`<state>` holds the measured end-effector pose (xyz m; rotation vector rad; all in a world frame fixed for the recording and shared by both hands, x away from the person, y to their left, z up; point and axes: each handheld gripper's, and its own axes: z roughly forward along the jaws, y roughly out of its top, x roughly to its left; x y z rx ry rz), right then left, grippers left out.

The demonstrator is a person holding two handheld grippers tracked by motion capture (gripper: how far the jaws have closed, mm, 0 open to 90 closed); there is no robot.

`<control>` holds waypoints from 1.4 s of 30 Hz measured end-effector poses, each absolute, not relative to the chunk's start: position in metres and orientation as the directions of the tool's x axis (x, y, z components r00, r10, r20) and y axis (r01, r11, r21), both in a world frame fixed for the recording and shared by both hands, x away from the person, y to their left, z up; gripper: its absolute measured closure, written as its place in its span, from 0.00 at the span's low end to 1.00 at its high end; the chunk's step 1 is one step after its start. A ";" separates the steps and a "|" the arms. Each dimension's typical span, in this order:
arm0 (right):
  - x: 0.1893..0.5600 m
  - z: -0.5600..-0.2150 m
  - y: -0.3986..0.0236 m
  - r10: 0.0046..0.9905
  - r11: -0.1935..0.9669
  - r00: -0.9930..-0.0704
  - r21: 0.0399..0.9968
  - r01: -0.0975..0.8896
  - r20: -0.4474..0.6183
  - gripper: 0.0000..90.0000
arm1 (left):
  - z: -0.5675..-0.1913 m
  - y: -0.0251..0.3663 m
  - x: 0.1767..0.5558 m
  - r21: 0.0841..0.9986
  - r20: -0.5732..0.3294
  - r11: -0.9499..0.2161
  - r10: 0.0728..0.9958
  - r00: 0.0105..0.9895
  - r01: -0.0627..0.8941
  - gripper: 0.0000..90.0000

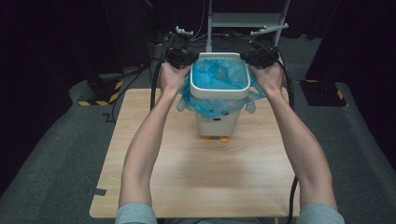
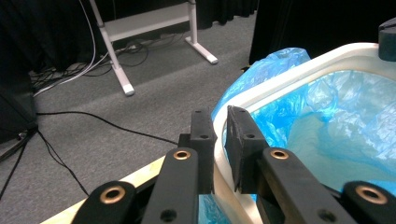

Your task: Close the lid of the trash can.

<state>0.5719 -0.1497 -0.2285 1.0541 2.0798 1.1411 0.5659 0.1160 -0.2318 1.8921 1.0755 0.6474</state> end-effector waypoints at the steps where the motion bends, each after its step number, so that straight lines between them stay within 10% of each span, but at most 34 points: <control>1: 0.572 -0.229 -0.150 0.832 0.332 -0.548 0.865 0.376 -0.081 0.93 | -0.232 0.116 0.565 0.861 0.032 -0.277 0.867 0.497 0.427 0.90; 42: 0.570 -0.242 -0.151 0.827 0.327 -0.558 0.868 0.374 -0.071 0.91 | -0.248 0.120 0.564 0.870 -0.002 -0.246 0.866 0.500 0.428 0.90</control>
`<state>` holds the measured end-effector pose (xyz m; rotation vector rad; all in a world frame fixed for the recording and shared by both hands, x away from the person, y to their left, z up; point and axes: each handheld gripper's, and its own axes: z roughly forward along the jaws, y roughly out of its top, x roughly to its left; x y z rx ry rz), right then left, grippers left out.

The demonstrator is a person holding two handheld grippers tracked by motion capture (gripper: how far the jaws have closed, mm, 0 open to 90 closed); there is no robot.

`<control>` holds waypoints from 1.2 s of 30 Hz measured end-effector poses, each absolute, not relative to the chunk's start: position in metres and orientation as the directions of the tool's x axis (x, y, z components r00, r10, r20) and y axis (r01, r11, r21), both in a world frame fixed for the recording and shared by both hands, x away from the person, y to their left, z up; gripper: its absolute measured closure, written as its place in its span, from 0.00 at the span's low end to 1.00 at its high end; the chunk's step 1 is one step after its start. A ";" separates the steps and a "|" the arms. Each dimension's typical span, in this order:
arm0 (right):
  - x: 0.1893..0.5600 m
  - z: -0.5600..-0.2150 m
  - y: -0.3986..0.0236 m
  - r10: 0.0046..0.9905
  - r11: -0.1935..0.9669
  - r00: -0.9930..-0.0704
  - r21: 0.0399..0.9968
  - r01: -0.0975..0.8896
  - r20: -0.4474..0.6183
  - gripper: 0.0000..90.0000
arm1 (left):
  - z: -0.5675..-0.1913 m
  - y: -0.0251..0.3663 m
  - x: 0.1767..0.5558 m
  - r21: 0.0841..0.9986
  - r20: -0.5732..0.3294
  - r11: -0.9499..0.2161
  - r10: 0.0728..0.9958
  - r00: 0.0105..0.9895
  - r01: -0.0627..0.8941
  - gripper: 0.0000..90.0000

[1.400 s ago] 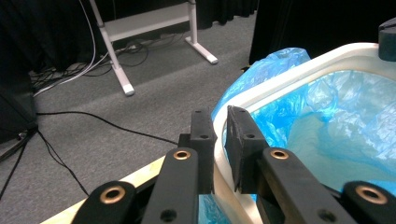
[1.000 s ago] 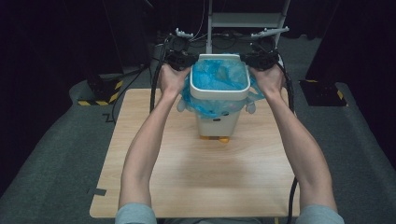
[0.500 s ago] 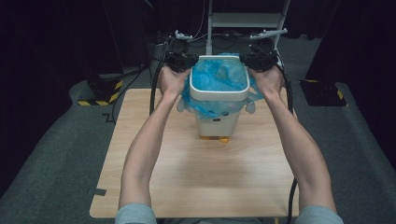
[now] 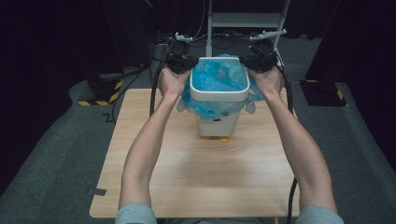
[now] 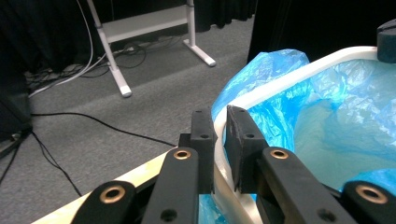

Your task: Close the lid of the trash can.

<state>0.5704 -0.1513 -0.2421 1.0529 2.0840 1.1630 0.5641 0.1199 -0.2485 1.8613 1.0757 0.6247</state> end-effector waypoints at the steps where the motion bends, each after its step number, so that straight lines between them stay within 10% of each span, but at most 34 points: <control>1: 0.570 -0.243 -0.152 0.828 0.317 -0.557 0.872 0.372 -0.064 0.89 | -0.248 0.121 0.563 0.873 -0.002 -0.240 0.868 0.496 0.424 0.88; 12: 0.552 -0.244 -0.165 0.816 0.282 -0.577 0.892 0.353 -0.030 0.79 | -0.245 0.138 0.540 0.895 -0.034 -0.194 0.868 0.496 0.401 0.69; 36: 0.544 -0.256 -0.169 0.799 0.263 -0.601 0.906 0.333 -0.011 0.80 | -0.257 0.143 0.523 0.916 -0.068 -0.155 0.847 0.527 0.369 0.70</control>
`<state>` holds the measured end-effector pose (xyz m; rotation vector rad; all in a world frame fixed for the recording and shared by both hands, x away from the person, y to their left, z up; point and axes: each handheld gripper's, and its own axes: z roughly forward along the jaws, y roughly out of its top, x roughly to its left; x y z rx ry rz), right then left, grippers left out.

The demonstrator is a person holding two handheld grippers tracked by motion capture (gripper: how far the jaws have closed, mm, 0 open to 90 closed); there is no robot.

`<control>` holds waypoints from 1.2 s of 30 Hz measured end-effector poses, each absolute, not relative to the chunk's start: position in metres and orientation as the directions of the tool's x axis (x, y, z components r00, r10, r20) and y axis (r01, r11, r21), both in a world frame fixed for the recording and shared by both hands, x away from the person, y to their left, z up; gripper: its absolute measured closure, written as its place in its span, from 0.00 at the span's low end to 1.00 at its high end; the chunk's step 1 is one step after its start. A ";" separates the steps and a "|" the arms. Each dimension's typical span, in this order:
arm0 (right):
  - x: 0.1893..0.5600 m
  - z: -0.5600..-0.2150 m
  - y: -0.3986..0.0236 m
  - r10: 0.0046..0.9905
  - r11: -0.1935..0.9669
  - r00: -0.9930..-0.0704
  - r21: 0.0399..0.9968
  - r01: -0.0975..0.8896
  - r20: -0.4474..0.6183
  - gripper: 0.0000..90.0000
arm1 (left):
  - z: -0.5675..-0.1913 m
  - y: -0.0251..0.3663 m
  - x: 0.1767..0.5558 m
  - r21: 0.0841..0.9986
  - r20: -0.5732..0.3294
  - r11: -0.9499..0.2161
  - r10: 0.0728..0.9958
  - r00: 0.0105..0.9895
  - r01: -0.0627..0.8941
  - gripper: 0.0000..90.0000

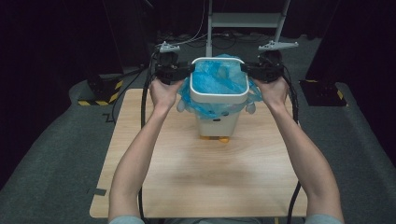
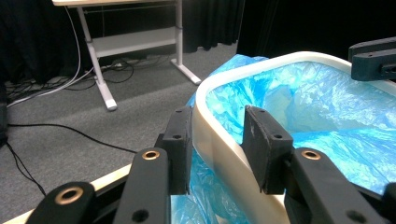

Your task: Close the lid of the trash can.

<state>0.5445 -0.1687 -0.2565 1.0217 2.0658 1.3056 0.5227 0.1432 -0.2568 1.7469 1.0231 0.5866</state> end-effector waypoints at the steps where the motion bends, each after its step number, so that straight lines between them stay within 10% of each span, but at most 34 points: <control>1: 0.545 -0.257 -0.169 0.798 0.265 -0.603 0.905 0.332 -0.012 0.79 | -0.257 0.143 0.522 0.917 -0.070 -0.153 0.847 0.527 0.368 0.70; 36: 0.526 -0.248 -0.206 0.818 0.199 -0.574 0.924 0.327 0.027 0.62 | -0.254 0.169 0.505 0.925 -0.096 -0.108 0.861 0.499 0.365 0.48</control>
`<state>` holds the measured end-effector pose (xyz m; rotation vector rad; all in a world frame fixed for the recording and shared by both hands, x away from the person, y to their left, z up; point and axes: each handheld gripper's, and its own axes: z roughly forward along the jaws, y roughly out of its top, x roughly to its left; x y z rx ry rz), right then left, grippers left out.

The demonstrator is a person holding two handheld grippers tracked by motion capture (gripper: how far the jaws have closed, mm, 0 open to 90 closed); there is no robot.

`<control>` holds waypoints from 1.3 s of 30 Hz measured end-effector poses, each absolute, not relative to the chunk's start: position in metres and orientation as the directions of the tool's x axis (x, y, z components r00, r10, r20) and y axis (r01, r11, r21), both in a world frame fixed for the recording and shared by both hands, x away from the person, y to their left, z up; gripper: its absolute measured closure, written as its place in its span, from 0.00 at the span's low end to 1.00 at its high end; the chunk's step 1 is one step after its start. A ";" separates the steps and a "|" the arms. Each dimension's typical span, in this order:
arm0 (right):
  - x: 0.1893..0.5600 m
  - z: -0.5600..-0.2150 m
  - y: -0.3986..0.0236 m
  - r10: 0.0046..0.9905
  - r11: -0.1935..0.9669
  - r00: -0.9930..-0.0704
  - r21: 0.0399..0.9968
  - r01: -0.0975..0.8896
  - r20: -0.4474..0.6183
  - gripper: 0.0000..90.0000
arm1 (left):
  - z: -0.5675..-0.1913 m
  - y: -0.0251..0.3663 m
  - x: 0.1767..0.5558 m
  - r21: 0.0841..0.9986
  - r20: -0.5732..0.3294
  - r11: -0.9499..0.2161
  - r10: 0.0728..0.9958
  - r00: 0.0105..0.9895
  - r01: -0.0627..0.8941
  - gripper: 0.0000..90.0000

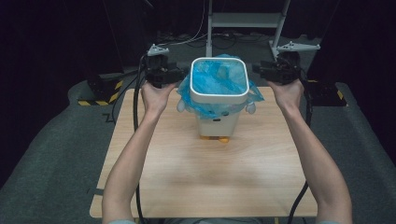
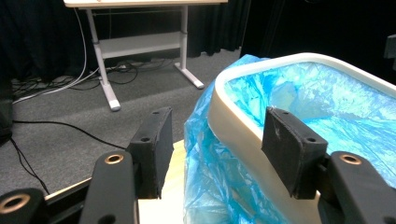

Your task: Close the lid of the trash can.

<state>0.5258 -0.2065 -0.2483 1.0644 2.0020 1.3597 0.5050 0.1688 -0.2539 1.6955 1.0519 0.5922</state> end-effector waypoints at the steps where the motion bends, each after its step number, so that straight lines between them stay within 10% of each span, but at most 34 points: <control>1: 0.524 -0.248 -0.208 0.819 0.197 -0.573 0.924 0.328 0.029 0.62 | -0.254 0.169 0.504 0.926 -0.098 -0.104 0.862 0.497 0.362 0.48; 39: 0.490 -0.256 -0.246 0.834 0.185 -0.550 0.920 0.345 0.038 0.64 | -0.252 0.199 0.462 0.925 -0.055 -0.141 0.869 0.492 0.352 0.46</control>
